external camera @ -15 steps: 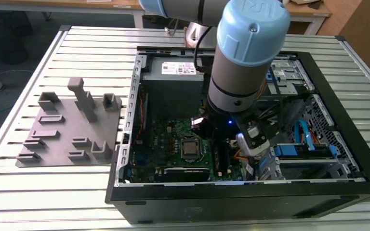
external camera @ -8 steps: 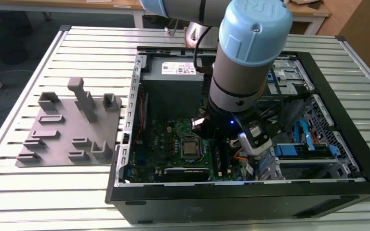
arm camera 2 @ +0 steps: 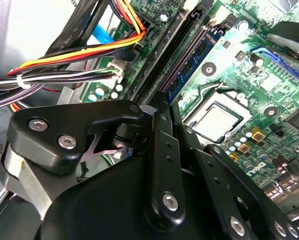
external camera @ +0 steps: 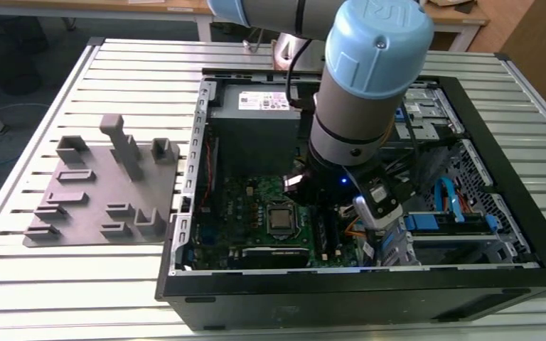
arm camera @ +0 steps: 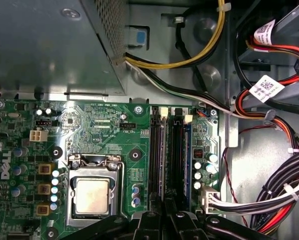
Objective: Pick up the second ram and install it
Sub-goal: 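Insert the second ram into the second slot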
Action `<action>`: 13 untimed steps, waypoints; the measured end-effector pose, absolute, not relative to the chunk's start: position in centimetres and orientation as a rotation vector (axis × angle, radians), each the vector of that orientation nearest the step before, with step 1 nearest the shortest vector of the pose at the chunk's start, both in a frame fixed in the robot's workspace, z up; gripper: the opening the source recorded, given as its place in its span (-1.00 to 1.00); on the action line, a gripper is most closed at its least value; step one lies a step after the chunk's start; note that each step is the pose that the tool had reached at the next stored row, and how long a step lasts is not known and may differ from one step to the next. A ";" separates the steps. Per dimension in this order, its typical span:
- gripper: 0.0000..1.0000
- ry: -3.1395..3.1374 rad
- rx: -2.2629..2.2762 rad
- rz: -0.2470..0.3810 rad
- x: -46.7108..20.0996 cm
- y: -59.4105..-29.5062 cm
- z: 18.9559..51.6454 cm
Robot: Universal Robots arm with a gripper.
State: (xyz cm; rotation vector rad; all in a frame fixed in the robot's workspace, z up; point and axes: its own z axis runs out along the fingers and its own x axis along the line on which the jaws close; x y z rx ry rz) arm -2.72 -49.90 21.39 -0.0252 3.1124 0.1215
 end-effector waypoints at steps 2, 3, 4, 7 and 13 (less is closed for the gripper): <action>-0.78 3.113 -0.025 0.122 -2.7 -49.9 21.3; -0.78 3.113 -0.025 0.122 -2.6 -49.9 21.2; -0.78 3.114 -0.025 0.122 -2.6 -49.9 21.2; -0.78 3.114 -0.025 0.122 -2.5 -49.9 21.1; -0.78 3.114 -0.015 0.122 -2.4 -49.9 20.8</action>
